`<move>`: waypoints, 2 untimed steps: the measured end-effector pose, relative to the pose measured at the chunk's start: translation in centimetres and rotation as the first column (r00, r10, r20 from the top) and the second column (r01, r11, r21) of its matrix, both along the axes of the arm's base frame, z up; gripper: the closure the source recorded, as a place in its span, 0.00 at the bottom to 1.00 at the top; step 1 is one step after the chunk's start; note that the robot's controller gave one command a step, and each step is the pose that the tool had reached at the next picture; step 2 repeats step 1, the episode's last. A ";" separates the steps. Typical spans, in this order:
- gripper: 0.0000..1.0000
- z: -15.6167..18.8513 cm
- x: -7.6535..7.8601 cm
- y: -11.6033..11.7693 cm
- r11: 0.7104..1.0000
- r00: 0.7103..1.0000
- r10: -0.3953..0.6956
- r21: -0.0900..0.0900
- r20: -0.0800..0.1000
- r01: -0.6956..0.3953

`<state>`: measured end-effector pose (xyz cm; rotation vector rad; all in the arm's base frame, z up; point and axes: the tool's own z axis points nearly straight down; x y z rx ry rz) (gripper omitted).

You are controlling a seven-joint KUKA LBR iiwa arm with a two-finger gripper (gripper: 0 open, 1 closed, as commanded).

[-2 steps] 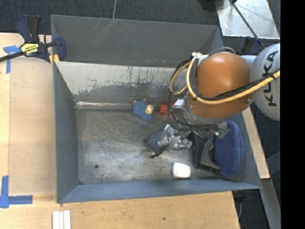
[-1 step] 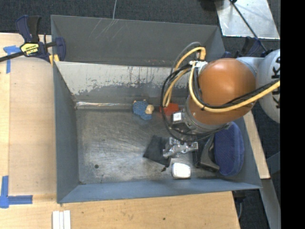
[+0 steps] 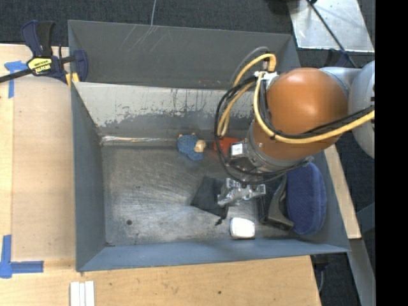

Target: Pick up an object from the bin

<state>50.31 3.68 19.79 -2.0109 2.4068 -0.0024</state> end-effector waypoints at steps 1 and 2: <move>1.00 3.5 -0.5 1.3 1.000 1.000 -0.005 0.000 0.001 0.005; 1.00 3.5 -0.5 1.3 1.000 1.000 -0.005 0.000 0.001 0.005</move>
Offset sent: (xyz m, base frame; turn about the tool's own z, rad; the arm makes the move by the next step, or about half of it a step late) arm -0.0061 0.0125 0.0328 0.0048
